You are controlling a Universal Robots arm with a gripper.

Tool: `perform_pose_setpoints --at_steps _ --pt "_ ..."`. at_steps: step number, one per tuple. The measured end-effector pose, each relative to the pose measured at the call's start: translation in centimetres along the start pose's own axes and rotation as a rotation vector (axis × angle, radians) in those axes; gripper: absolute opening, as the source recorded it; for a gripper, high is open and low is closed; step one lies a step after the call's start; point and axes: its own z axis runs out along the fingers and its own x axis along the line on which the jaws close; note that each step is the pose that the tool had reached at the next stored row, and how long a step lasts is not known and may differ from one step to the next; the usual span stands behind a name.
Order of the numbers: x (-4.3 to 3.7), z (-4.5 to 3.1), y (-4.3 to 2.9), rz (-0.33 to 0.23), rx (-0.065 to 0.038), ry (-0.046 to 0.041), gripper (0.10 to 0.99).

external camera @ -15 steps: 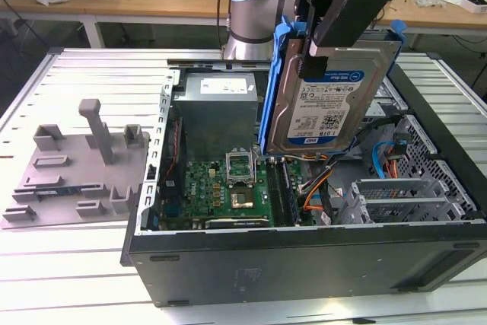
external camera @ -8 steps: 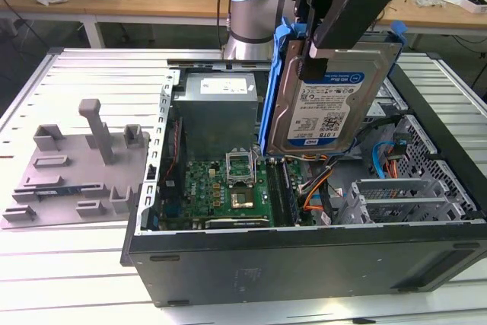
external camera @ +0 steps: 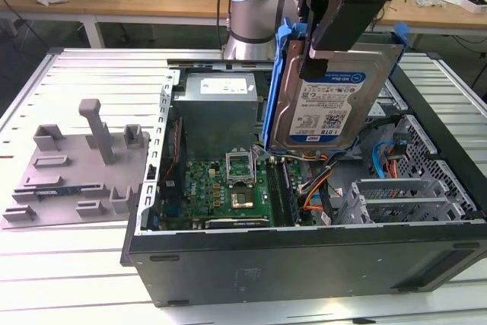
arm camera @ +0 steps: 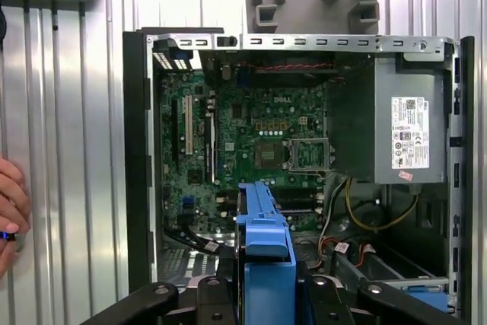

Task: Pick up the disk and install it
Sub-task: 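Insert the disk into the insertion slot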

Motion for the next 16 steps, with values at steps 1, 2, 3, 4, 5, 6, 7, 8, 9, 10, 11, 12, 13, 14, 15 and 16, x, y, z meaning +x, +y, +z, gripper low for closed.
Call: perform_pose_setpoints --at_steps 1,2,3,4,5,6,7,8,9,10,11,12,13,14,15,16 --pt "0.06 0.07 -0.01 0.005 0.000 -0.0015 0.369" --pt "0.18 0.13 -0.02 0.011 0.000 -0.0015 0.369" --pt "0.28 0.18 -0.02 0.016 0.001 -0.0015 0.369" --pt "0.32 0.20 -0.04 0.018 0.001 -0.0016 0.369" --pt "0.32 0.20 -0.04 0.018 0.001 -0.0015 0.369" --pt "0.32 0.20 -0.03 0.018 0.001 -0.0015 0.369" --pt "0.32 0.20 -0.03 0.018 0.000 -0.0014 0.369" --pt "0.32 0.20 -0.04 0.018 0.000 -0.0014 0.369" --pt "0.32 0.20 -0.04 0.018 0.000 -0.0014 0.369" --pt "0.33 0.21 -0.04 0.018 0.000 -0.0012 0.369" --pt "0.33 0.23 -0.07 0.018 0.000 -0.0011 0.369" --pt "0.34 0.25 -0.14 0.018 0.000 -0.0005 0.369" --pt "0.37 0.26 -0.22 0.018 0.000 0.0004 0.369" --pt "0.42 0.28 -0.30 0.018 0.000 0.0008 0.369" --pt "0.51 0.29 -0.42 0.018 0.000 0.0010 0.369" --pt "0.62 0.30 -0.53 0.018 0.000 0.0012 0.369"
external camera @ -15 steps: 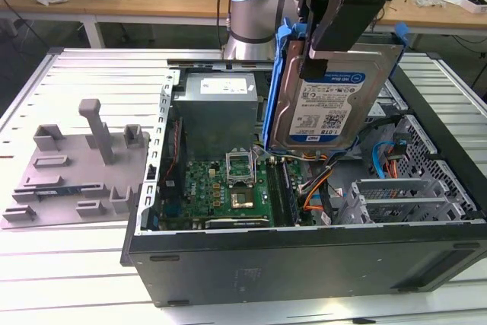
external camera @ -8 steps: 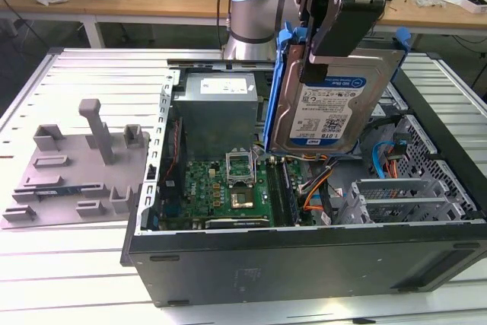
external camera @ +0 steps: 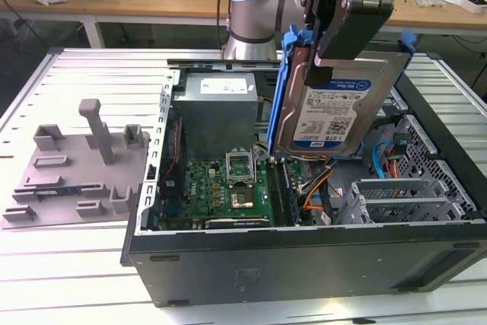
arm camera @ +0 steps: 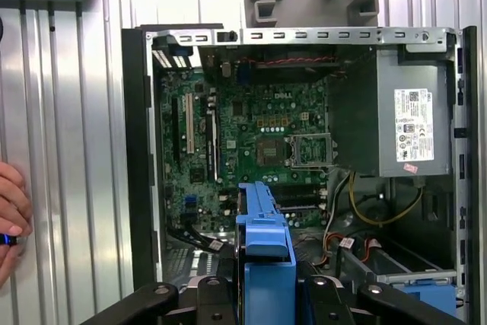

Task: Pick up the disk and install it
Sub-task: 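Insert the disk into the insertion slot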

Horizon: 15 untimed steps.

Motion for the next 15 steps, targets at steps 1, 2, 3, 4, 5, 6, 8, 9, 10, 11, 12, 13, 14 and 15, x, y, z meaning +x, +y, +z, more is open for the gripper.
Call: perform_pose_setpoints --at_steps 1,2,3,4,5,6,8,9,10,11,12,13,14,15 --pt "0.17 0.02 -0.21 0.000 0.000 0.0000 0.369" --pt "0.30 0.03 -0.38 0.000 0.000 0.0000 0.369" --pt "0.45 0.03 -0.57 0.000 0.000 0.0001 0.369" --pt "0.64 0.04 -0.91 0.000 0.000 0.0001 0.369" --pt "0.76 0.04 -1.18 0.000 0.000 0.0001 0.369" --pt "0.97 0.04 -1.67 0.000 0.000 0.0001 0.369" --pt "1.38 0.05 -2.62 0.000 -0.001 0.0001 0.369" --pt "1.70 0.05 -3.41 0.000 -0.001 0.0000 0.369" --pt "1.98 0.06 -4.22 0.000 -0.001 0.0001 0.369" --pt "2.08 0.09 -4.91 0.000 -0.001 0.0000 0.369" --pt "2.09 0.10 -5.29 0.000 -0.001 0.0001 0.369" --pt "2.10 0.13 -5.70 0.000 -0.001 0.0001 0.369" --pt "2.10 0.15 -6.06 0.000 -0.001 0.0001 0.369" --pt "2.09 0.18 -6.47 -0.001 -0.001 0.0000 0.369"
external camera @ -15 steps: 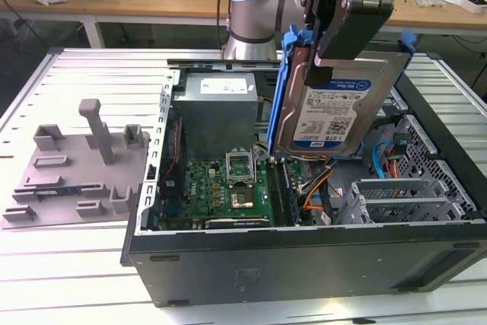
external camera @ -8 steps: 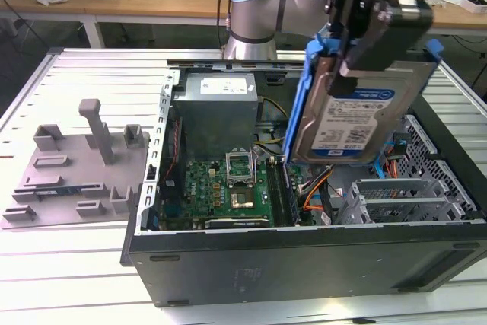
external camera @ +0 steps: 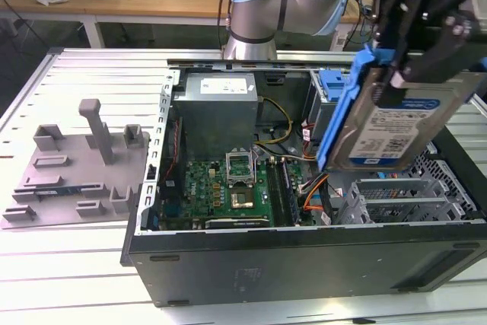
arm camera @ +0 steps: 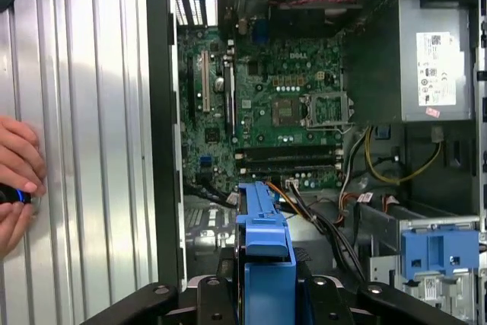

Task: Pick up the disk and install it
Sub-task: 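Insert the disk into the insertion slot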

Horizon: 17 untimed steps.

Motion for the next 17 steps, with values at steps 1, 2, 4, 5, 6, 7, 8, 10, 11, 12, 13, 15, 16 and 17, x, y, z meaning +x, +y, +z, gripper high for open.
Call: perform_pose_setpoints --at_steps 1,2,4,5,6,7,8,10,11,12,13,15,16,17 --pt "-0.01 0.03 -0.57 -0.001 0.000 0.0001 0.369" --pt "-0.02 0.10 -1.42 -0.001 0.000 0.0000 0.369" --pt "-0.05 0.17 -2.11 -0.003 0.000 0.0014 0.369" --pt "-0.07 0.22 -2.46 -0.004 0.000 0.0031 0.369" --pt "-0.09 0.32 -2.99 -0.006 0.000 0.0053 0.369" --pt "-0.09 0.37 -3.28 -0.008 0.000 0.0066 0.369" --pt "-0.10 0.41 -3.51 -0.009 0.000 0.0077 0.369" --pt "-0.12 0.51 -4.07 -0.012 0.000 0.0103 0.369" --pt "-0.13 0.55 -4.19 -0.014 0.000 0.0117 0.369" --pt "-0.13 0.59 -4.27 -0.016 0.000 0.0134 0.369" --pt "-0.13 0.63 -4.33 -0.018 0.000 0.0147 0.369" --pt "-0.13 0.73 -4.58 -0.032 -0.001 0.0168 0.369" --pt "-0.13 0.76 -4.69 -0.037 -0.001 0.0168 0.369" --pt "-0.14 0.80 -4.81 -0.043 -0.001 0.0167 0.369"
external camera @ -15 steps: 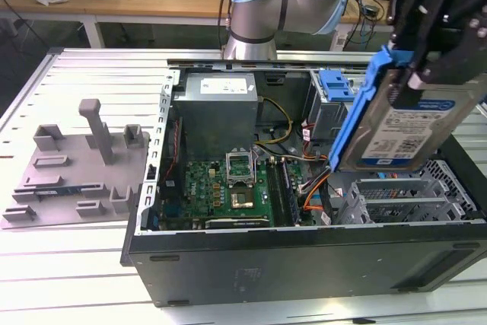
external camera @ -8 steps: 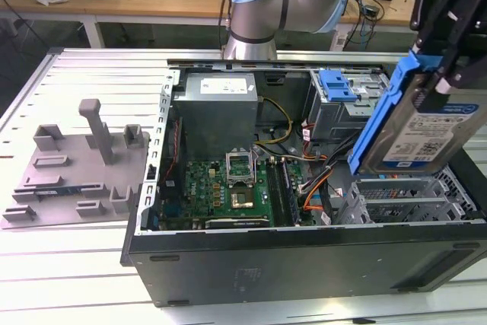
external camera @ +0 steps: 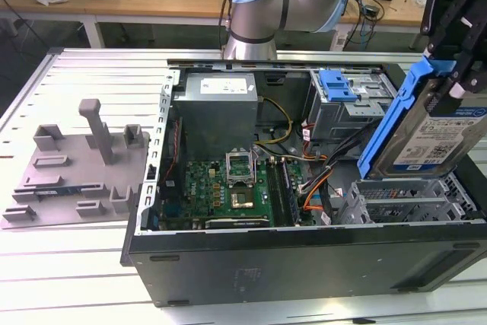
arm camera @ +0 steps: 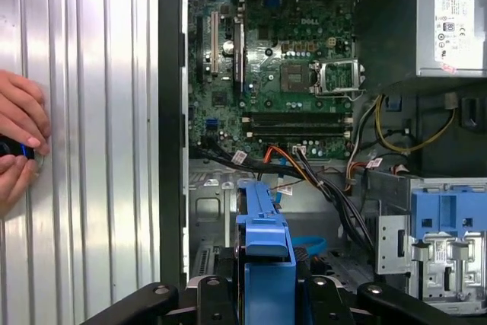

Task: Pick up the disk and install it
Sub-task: 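Insert the disk into the insertion slot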

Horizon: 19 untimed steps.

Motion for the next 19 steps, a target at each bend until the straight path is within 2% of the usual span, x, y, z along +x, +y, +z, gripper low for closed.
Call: perform_pose_setpoints --at_steps 5,19 --pt "0.01 0.25 -0.39 -0.029 -0.001 0.0004 0.369" --pt "0.01 0.49 -0.56 -0.027 -0.001 0.0009 0.369"
